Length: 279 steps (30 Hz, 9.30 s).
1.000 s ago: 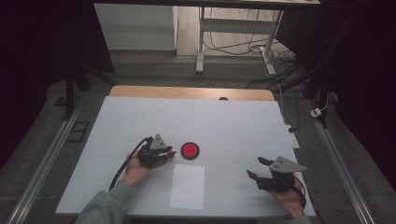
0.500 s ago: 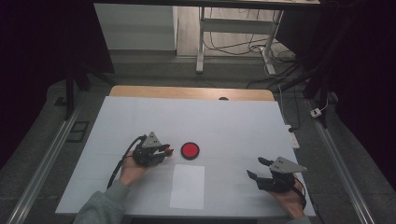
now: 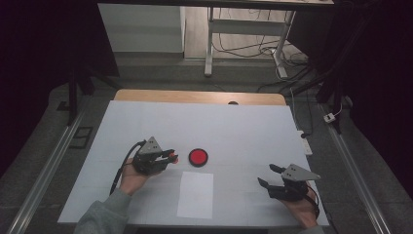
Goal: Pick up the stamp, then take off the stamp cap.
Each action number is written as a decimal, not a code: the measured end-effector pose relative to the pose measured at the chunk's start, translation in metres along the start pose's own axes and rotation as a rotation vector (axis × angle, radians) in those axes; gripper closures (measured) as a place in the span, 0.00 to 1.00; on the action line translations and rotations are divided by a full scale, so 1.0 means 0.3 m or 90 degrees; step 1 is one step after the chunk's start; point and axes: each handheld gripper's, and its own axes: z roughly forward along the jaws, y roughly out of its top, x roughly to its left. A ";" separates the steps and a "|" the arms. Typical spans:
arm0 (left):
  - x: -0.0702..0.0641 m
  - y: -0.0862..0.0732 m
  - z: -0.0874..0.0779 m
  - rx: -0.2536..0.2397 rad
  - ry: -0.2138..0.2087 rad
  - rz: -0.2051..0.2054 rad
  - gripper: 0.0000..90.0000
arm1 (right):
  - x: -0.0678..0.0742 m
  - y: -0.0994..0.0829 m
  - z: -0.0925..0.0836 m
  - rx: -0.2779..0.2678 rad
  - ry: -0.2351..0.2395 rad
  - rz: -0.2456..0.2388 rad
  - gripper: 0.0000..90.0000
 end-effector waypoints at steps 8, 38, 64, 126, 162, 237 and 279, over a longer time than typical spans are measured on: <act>-0.004 0.003 -0.017 -0.013 -0.017 -0.009 0.80 | 0.000 -0.001 0.001 0.001 -0.003 -0.001 0.35; -0.073 0.034 -0.024 -0.030 -0.079 -0.005 0.80 | 0.002 -0.002 0.004 0.000 0.000 -0.002 0.35; -0.170 0.060 0.021 -0.021 -0.136 0.029 0.80 | 0.008 -0.004 0.011 -0.001 0.009 -0.003 0.35; -0.175 0.066 0.053 -0.016 -0.145 0.023 0.80 | 0.102 0.087 0.090 -0.020 0.061 -0.006 0.36; -0.177 0.069 0.064 -0.014 -0.145 0.024 0.80 | 0.223 0.173 0.226 -0.022 0.131 -0.046 0.36; -0.182 0.072 0.067 -0.020 -0.141 0.021 0.80 | 0.394 0.271 0.404 0.004 0.202 -0.088 0.60; -0.184 0.070 0.063 -0.027 -0.138 0.025 0.80 | 0.409 0.271 0.402 -0.006 0.167 -0.113 0.72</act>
